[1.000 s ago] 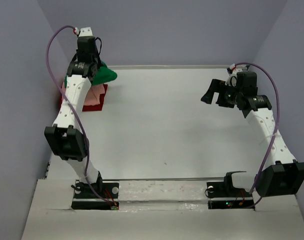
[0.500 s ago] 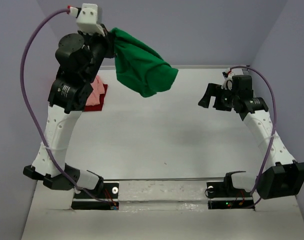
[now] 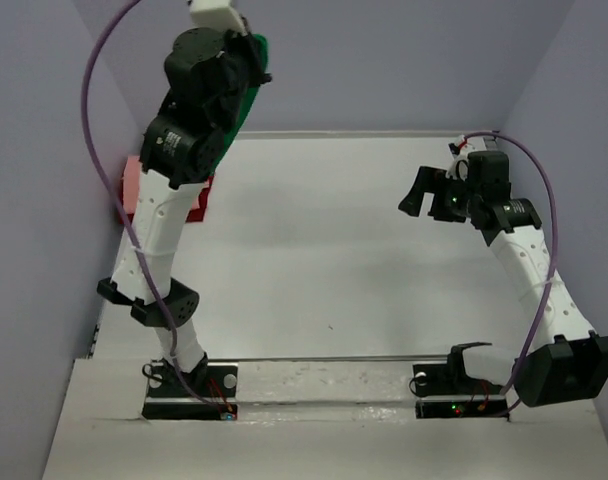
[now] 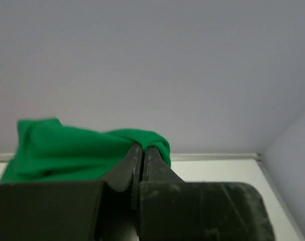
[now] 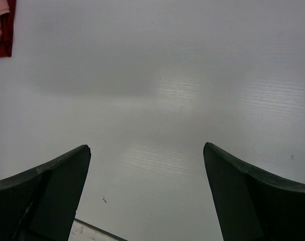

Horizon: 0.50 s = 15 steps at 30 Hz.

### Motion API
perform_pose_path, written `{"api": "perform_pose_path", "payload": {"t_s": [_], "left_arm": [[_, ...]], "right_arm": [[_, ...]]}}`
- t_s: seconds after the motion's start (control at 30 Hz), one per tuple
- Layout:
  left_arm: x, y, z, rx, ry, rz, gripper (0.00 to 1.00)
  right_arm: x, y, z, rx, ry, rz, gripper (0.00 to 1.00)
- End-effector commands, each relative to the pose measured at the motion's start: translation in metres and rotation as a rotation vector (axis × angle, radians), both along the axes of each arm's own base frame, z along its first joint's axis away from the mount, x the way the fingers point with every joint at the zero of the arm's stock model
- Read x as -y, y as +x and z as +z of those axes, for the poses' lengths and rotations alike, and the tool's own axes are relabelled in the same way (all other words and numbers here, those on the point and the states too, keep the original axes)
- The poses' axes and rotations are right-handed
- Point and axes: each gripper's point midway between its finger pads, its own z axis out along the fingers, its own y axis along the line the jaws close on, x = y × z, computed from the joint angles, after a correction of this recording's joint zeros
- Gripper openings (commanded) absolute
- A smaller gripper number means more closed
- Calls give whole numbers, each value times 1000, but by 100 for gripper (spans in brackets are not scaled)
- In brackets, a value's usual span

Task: Fold and stack the t-shirts
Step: Move the tshirt to the center of the board

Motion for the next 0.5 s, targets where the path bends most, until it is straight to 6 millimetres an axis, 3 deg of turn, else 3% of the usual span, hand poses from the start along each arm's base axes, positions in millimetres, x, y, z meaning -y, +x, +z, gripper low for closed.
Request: {"api": "perform_pose_path", "payload": {"t_s": [0.0,0.07,0.1,0.13,0.17,0.2,0.23,0.37,0.4,0.43,0.47], "left_arm": [[41,-48,50,170,-95,-32,0],[32,-73,66,283,-176,-65,0],[17,-90,61,317,-204,-58,0],[0,-96,74,359,-260,2,0],[-4,-96,75,343,-245,21,0],[0,-88,100,351,-245,29,0],[4,-74,68,206,-101,64,0],[-9,-58,46,81,-89,247,0],[-28,-78,61,117,-129,252,0],[10,-55,39,117,-86,154,0],[13,-59,29,125,-68,117,0]], "right_arm": [[-2,1,19,54,3,3,100],[-1,1,18,55,-1,2,100],[0,2,17,54,-4,-2,100],[0,1,17,54,-3,0,100],[0,2,16,52,-4,-2,100],[0,2,16,52,-4,-2,100],[-1,2,18,55,-1,0,100],[0,3,19,64,-14,-14,100],[1,3,20,64,-16,-16,100],[1,3,20,64,-20,-16,100],[2,4,20,65,-24,-20,100]]}}
